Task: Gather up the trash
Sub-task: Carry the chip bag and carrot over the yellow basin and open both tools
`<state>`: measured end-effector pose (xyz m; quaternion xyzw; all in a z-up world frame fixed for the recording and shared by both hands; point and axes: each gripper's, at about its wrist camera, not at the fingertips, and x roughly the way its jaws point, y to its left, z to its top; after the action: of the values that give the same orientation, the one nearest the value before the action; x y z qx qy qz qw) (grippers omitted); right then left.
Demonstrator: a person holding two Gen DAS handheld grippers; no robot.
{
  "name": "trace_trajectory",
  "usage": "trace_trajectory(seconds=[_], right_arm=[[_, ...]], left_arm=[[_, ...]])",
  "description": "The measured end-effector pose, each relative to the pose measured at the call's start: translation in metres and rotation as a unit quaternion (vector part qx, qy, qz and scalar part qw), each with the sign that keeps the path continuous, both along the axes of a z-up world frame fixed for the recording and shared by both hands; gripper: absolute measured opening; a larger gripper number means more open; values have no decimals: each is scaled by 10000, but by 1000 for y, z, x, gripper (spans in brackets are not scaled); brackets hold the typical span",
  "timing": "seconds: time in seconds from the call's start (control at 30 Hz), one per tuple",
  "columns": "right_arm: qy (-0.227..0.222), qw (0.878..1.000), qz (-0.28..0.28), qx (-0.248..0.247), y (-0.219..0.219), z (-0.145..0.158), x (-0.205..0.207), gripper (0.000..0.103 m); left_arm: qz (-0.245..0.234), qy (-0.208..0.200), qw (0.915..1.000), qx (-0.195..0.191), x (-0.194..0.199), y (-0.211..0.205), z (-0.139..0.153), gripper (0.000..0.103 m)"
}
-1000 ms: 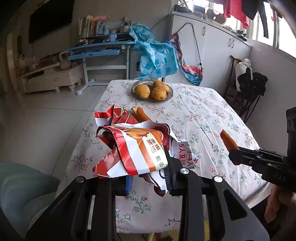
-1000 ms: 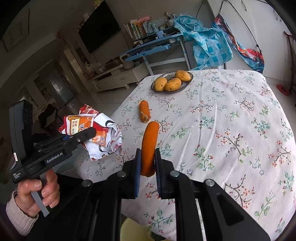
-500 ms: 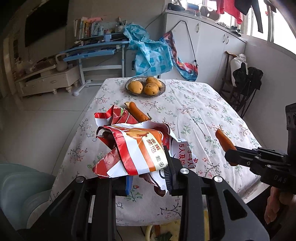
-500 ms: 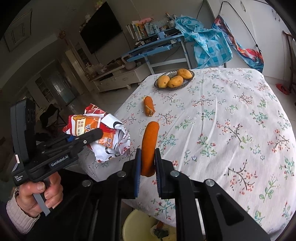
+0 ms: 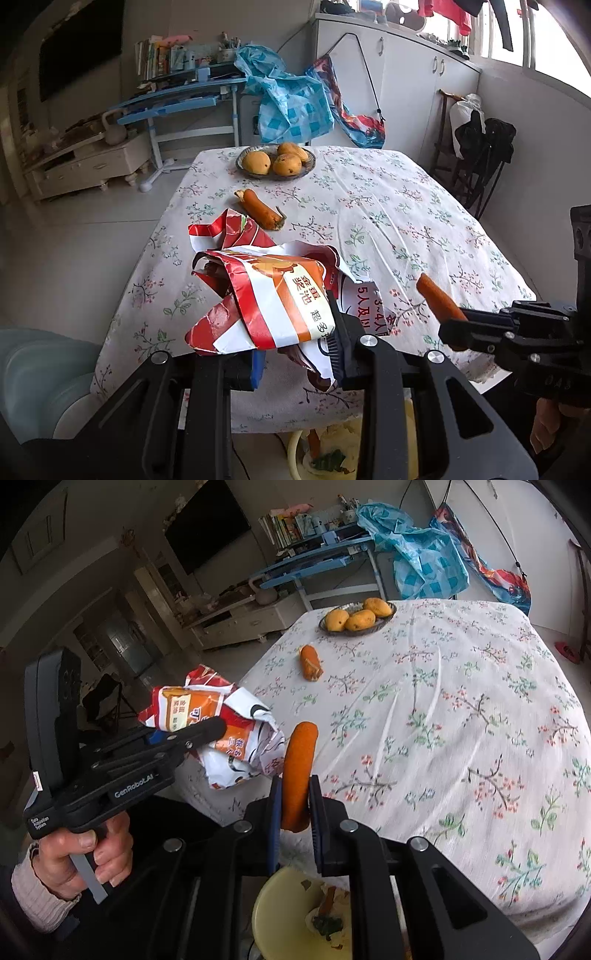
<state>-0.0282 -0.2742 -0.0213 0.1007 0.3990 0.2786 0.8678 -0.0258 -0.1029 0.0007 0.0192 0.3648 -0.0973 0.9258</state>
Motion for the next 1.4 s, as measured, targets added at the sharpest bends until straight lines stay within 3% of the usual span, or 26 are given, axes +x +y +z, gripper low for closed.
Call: trace_trajectory(seconds=[0.57,1.4], right_arm=[[320,9993,156,-65,7,-13,-38,15],[1347,9907,46,-159,1,-49,-72,15]], left_arm=[[-239,153,9995,134,-21,-16,-10,27],[-618,556,9955,454,-47,-38,-31,27]])
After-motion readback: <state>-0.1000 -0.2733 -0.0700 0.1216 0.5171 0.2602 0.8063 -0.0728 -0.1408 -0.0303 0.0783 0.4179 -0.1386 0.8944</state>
